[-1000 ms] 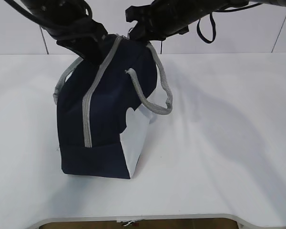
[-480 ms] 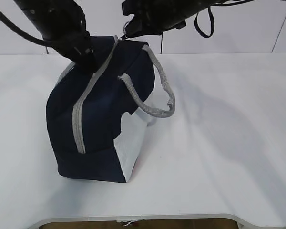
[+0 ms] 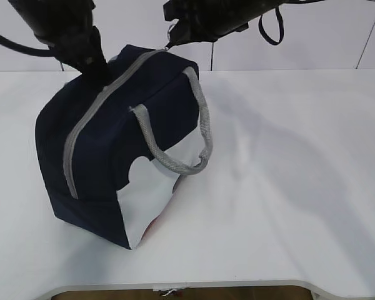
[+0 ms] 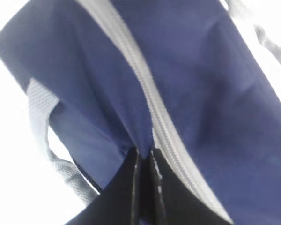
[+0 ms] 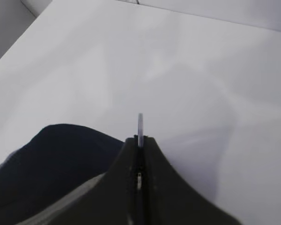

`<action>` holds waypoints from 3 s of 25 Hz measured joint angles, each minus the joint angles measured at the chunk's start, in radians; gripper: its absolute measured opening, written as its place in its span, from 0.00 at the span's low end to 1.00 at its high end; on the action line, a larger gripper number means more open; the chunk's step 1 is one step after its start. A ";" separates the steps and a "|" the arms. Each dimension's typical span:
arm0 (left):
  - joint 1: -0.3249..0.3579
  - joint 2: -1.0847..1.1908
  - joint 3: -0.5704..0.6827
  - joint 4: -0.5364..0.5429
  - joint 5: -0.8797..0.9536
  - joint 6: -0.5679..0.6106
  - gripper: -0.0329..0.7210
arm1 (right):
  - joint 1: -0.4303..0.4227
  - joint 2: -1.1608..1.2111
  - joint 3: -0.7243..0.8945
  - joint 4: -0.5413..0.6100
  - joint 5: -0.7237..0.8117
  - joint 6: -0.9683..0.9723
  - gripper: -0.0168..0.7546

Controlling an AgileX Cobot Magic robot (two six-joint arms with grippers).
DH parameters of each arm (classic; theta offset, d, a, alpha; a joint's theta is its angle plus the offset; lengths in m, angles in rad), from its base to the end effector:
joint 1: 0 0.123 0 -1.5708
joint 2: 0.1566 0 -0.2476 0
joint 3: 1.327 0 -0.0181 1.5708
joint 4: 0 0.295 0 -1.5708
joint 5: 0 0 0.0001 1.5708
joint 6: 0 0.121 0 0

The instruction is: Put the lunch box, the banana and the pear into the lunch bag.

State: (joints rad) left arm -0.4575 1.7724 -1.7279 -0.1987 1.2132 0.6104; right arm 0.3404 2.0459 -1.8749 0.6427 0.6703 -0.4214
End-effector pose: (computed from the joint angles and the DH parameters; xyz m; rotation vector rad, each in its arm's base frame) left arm 0.3739 -0.2090 0.2763 1.3465 2.3627 -0.2302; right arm 0.4855 0.2198 0.2482 -0.4711 2.1979 0.6688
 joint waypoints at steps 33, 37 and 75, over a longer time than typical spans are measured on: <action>0.000 -0.060 0.000 0.014 0.031 0.007 0.03 | -0.059 0.161 -0.016 -0.023 0.125 0.071 0.04; 0.000 -0.060 0.000 0.012 0.033 0.007 0.03 | -0.061 0.163 -0.033 -0.030 0.156 0.071 0.04; 0.000 -0.088 0.000 0.079 0.031 -0.365 0.56 | -0.066 0.064 -0.471 -0.408 0.583 0.229 0.70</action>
State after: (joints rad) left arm -0.4575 1.6849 -1.7279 -0.1198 1.2437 0.2454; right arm 0.2749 2.1101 -2.3462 0.2350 1.2532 -0.1924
